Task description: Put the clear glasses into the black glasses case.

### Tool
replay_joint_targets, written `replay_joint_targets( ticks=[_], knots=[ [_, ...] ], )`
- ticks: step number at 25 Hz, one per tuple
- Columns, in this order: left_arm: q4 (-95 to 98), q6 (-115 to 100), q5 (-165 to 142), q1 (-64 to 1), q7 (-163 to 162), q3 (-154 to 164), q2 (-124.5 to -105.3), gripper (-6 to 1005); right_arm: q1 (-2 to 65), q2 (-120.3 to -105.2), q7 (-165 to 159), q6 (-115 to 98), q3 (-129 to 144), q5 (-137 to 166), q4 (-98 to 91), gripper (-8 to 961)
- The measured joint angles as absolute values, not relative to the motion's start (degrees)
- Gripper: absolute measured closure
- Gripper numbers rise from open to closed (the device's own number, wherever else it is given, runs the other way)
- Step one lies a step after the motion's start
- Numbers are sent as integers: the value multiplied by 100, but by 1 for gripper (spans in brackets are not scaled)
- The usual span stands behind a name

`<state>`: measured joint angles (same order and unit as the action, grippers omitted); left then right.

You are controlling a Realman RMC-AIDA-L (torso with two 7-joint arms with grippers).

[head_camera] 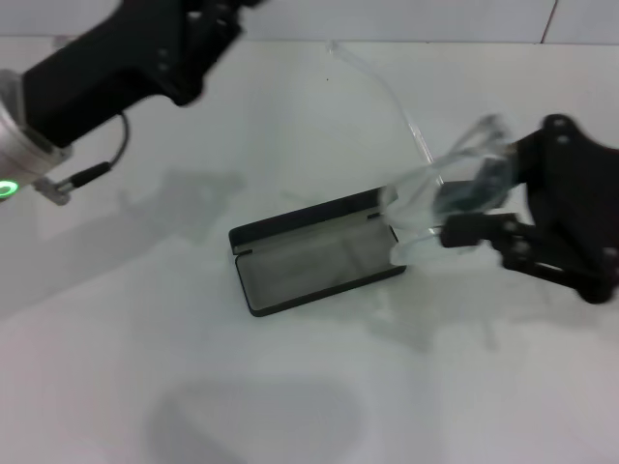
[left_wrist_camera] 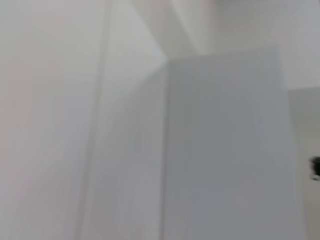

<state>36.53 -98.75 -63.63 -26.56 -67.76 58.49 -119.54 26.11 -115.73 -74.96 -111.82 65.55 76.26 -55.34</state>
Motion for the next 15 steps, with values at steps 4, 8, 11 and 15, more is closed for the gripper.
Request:
replay_joint_targets(
  ticks=[4,8,11,15],
  knots=[
    [3291,-9850,-6357,-2670,-6717,5543,-11953,950,2598,-11563,-7379,-11721,6549,7196,-5593,841],
    [3163,-9808,-6405,-2769,-6716,5561,-11944,950,2677,-11577,-7368,-12011,6582,7052,-5649,841],
    [3162,-9773,-6434,-2903,-6723,5909,-11954,950,2765,-11598,-7336,-12031,6685,6948,-5648,841],
    [3173,-9774,-6402,-3065,-6709,6483,-11973,950,2879,-11610,-7207,-11688,7124,6816,-5617,841]
  ],
)
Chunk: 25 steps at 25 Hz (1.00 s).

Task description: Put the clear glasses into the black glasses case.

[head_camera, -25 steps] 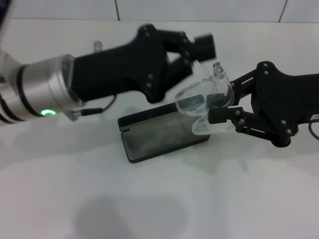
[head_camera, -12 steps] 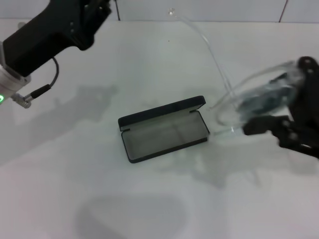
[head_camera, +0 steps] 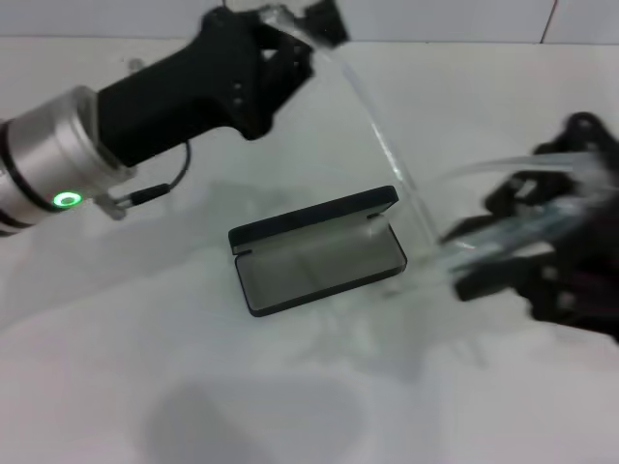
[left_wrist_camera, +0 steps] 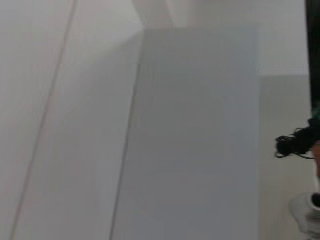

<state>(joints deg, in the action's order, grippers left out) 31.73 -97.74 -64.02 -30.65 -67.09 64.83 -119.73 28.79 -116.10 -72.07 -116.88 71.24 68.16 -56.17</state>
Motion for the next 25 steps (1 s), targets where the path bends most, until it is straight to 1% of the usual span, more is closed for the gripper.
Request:
replay_joint_targets(
  ticks=[11,25],
  knots=[
    [3166,-9946,-6329,-3091,-6706,6631,-11995,949,2889,-11604,-7087,-10905,7343,6805,-5441,841],
    [3208,-10191,-6179,-3114,-6693,6877,-11997,949,2939,-11600,-7099,-10474,7344,6735,-5165,841]
  ],
)
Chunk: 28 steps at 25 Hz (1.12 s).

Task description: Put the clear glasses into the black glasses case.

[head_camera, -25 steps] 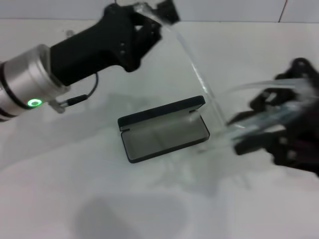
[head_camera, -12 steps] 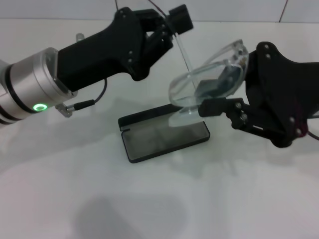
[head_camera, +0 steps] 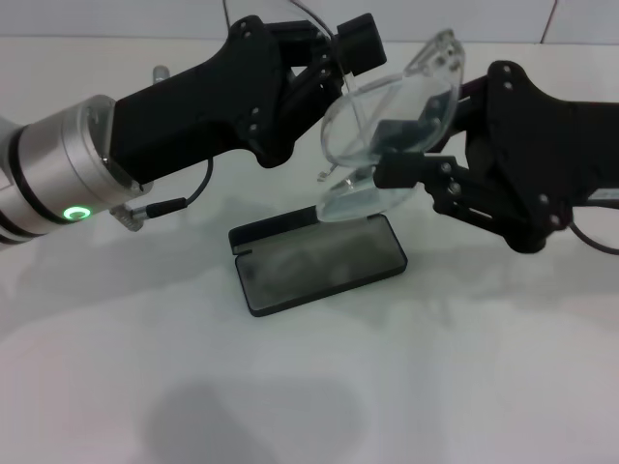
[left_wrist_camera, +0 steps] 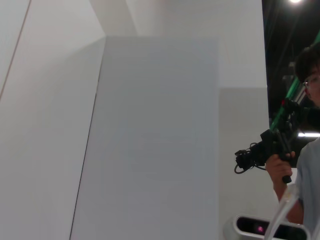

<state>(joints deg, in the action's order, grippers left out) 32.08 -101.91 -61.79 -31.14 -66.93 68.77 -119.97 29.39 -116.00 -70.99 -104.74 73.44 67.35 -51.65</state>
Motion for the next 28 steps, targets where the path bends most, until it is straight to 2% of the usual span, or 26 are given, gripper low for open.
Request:
replay_joint_targets(
  ticks=[28],
  knots=[
    [3212,-10186,-5708,-2945,-6542,6861,-11962,950,2987,-11583,-7216,-10352,7322,6623,-5009,852]
  ],
)
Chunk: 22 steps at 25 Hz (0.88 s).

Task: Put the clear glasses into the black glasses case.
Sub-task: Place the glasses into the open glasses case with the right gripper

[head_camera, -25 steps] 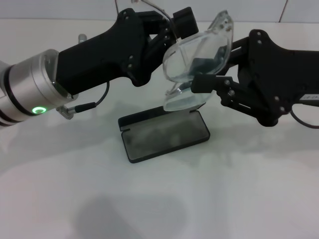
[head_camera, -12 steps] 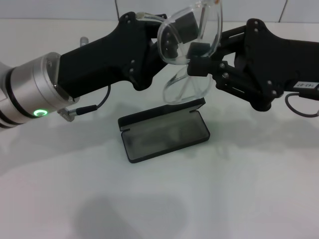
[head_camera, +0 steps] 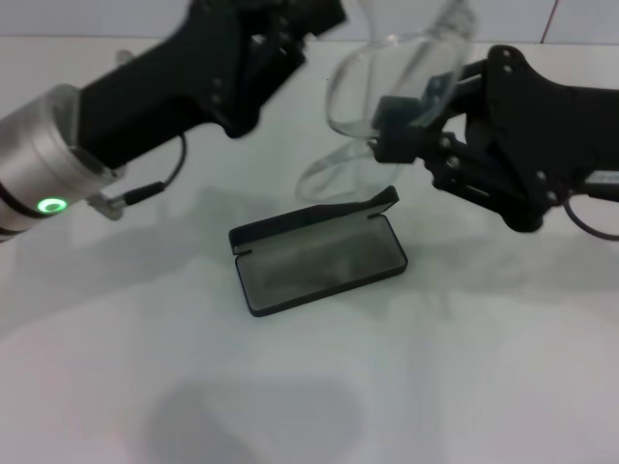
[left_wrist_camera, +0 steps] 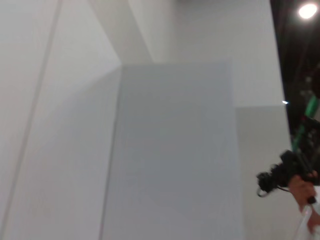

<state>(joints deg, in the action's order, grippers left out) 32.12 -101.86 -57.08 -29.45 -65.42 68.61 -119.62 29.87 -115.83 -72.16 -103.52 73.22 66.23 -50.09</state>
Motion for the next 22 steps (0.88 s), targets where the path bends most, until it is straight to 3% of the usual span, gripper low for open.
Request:
replay_joint_targets(
  ticks=[9,15,22],
  knots=[
    [3379,-10219,-5618,-2528,-6589,6351,-11926,950,2783,-11506,-7796,-10458,6871,6883,-5320,860],
    [3625,-10233,-5653,-2236,-6636,6346,-11900,950,2803,-11488,-9093,-10277,6291,8178,-6574,865],
    [3731,-10366,-5671,-1991,-6711,6376,-11900,949,3279,-11414,-10783,-10193,6202,9893,-8222,866]
  ],
)
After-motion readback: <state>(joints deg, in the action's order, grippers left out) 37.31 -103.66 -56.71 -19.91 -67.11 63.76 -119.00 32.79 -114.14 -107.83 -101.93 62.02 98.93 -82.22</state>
